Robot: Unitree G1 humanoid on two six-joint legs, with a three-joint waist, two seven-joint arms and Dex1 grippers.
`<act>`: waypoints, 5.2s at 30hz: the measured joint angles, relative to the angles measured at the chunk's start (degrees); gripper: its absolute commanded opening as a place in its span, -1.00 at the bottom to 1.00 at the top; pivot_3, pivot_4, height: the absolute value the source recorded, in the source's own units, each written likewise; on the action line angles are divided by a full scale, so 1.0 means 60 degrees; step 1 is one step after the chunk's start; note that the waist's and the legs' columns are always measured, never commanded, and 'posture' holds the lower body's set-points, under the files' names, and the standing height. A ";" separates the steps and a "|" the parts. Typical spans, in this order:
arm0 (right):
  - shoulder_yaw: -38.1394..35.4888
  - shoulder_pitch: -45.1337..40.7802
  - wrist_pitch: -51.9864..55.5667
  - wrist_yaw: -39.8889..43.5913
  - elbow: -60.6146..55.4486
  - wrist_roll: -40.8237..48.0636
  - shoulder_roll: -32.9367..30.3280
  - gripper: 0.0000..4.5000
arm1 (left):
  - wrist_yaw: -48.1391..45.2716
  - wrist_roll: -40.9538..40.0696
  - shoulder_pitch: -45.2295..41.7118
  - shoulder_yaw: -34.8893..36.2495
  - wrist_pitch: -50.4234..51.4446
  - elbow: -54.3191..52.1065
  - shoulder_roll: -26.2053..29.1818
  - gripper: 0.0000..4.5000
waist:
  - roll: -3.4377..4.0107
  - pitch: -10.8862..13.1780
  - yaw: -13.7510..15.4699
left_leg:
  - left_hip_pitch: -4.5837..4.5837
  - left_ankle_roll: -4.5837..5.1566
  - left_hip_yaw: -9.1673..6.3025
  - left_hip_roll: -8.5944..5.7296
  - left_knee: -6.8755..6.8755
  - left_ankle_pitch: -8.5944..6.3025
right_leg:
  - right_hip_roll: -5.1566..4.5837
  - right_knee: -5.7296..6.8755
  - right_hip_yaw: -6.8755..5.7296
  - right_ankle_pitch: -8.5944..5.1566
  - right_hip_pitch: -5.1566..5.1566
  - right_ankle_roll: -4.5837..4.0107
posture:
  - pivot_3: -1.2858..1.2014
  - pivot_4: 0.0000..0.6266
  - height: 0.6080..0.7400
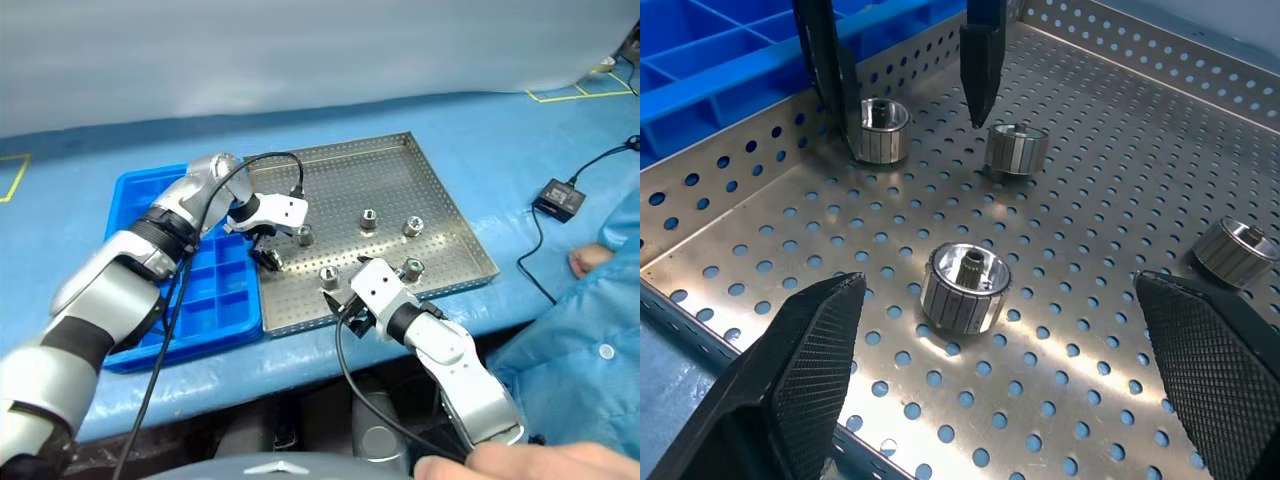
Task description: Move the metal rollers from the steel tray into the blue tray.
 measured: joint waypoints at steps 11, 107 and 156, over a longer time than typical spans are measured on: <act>0.0013 0.0027 -0.0020 -0.0101 0.0003 -0.0093 0.0106 1.00 | -0.0164 0.1269 -0.0241 -0.0171 -0.0948 0.0763 -0.0036 0.99 | -0.0001 0.0001 -0.0475 | 0.0005 0.0006 0.0002 -0.0004 0.0003 -0.0003 | -0.0006 0.0002 0.0011 0.0012 0.0003 0.0052 | -0.29 -0.52 1.00; 0.0490 -0.2379 0.0530 0.1652 0.1934 0.0686 0.0118 1.00 | 0.8810 -1.0734 0.9233 1.2776 0.8393 -1.2532 -0.2506 -0.30 | 0.0004 0.0004 0.2100 | 0.0031 -0.0076 -0.0055 0.0010 0.0134 -0.0020 | -0.0014 0.0077 -0.0086 0.0021 0.0020 -0.0047 | 0.01 -0.52 1.00; -0.0113 -0.1360 0.1080 -0.0224 0.1022 -0.0129 0.0294 1.00 | 0.7763 -0.3907 0.2554 0.3395 0.4785 -0.3070 -0.2184 0.68 | 0.0003 0.0004 0.1279 | -0.0025 -0.0010 -0.0045 0.0013 0.0062 -0.0013 | -0.0007 -0.0009 -0.0086 0.0028 0.0016 -0.0043 | -0.17 -0.52 1.00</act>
